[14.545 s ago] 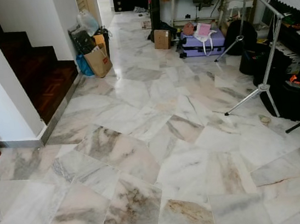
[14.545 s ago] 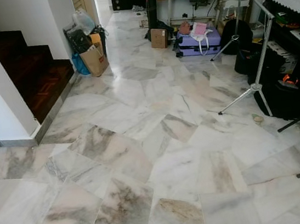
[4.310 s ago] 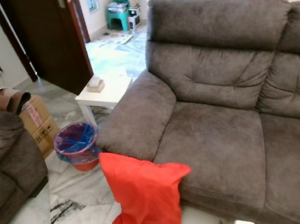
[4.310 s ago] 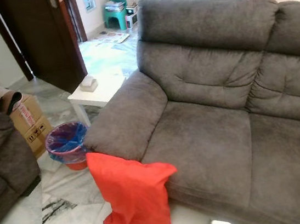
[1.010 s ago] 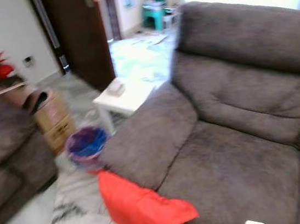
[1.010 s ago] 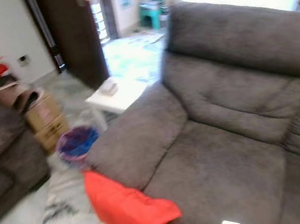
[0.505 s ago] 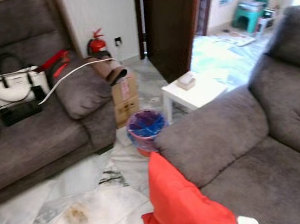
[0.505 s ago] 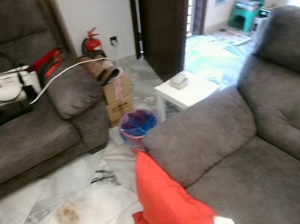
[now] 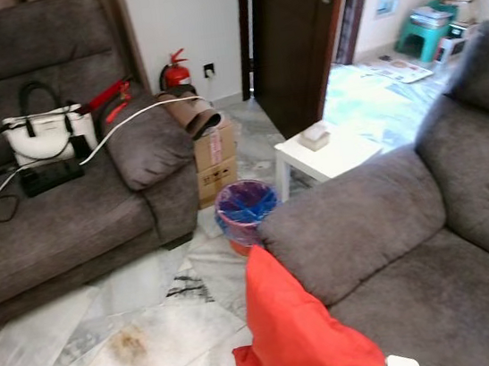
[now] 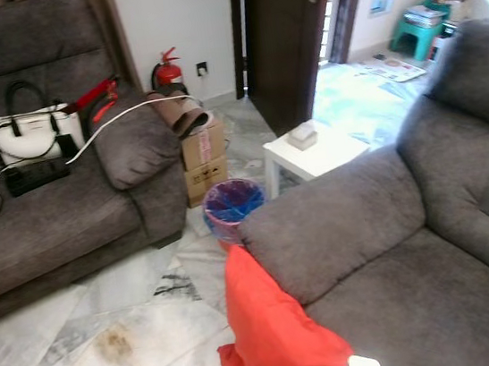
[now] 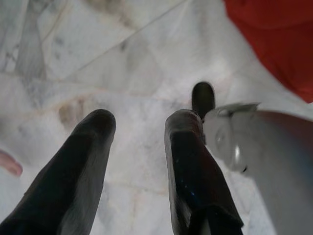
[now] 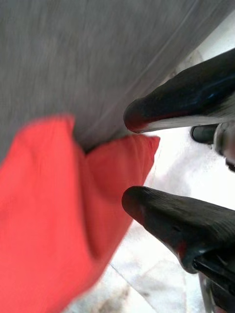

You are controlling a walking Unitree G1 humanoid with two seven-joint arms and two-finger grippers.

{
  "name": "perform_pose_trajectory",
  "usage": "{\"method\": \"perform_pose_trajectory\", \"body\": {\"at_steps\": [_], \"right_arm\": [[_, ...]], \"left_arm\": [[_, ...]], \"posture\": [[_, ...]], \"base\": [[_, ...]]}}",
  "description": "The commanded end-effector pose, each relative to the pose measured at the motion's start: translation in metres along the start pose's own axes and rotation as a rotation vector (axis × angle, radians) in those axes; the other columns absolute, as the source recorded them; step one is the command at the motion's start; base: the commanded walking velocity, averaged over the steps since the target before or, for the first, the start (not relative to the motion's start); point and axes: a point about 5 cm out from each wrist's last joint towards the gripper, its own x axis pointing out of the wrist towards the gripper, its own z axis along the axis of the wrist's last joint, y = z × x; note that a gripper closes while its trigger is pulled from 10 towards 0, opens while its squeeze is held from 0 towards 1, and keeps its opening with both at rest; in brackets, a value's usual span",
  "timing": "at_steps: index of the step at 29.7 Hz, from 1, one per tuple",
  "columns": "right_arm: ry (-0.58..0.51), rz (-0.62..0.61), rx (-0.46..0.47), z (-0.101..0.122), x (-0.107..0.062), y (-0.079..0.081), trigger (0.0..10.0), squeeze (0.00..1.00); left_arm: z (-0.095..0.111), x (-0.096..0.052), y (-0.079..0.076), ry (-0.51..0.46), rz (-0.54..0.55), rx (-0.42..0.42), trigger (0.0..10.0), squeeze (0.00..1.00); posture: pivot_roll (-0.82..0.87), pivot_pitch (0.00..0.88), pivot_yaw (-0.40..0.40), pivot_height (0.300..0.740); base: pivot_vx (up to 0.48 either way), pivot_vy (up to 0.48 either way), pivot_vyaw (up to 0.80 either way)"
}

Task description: Move the pillow to the sofa from floor

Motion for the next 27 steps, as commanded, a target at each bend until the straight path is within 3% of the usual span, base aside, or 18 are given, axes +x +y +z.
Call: {"method": "perform_pose_trajectory", "body": {"at_steps": [1,7,27], "right_arm": [[0.013,-0.019,0.008,-0.0042,-0.0015,-0.0062,10.0,0.0],[0.01,-0.012,-0.01,-0.0036,-0.0013,-0.0054,10.0,0.0],[0.011,-0.017,0.017,-0.0052,-0.0017,-0.0055,10.0,0.0]], "left_arm": [[-0.0041,-0.0002,-0.005,0.013,-0.011,0.001,10.0,0.0],[-0.0034,0.0001,-0.0063,0.011,-0.013,-0.01,10.0,0.0],[-0.0012,0.0005,-0.0064,0.0,-0.015,-0.015,10.0,0.0]], "posture": [[0.11,0.063,-0.017,0.74],[0.11,0.063,-0.017,0.74],[0.11,0.064,-0.016,0.74]], "base": [[0.0,-0.442,0.0],[0.0,-0.284,0.0],[0.0,0.0,0.74]]}}
